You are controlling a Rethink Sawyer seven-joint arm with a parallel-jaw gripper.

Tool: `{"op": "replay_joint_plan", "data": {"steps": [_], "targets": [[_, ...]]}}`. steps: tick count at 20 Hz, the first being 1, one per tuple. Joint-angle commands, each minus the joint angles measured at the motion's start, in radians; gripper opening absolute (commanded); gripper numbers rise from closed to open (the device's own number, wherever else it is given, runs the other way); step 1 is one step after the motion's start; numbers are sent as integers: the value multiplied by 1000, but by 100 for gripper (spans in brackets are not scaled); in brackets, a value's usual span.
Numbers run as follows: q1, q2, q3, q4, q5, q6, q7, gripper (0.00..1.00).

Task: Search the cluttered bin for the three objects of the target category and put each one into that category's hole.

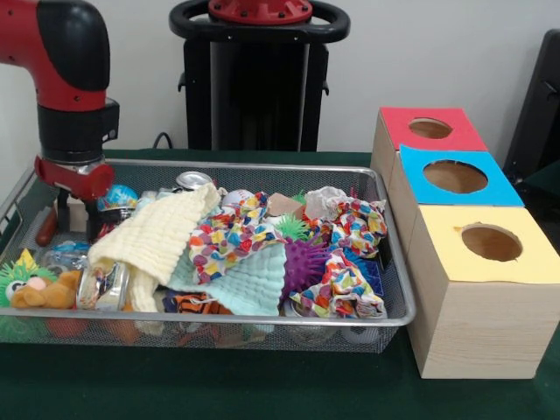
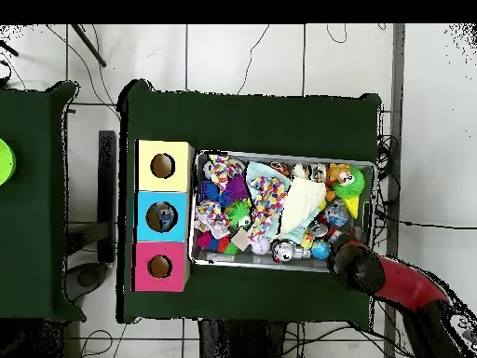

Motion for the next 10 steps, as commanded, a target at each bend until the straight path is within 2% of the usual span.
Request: {"op": "replay_joint_plan", "data": {"steps": [1, 10], "targets": [[-25, 75, 146, -76, -78, -19, -59, 100], [-16, 126, 147, -109, -112, -57, -24, 100]]}}
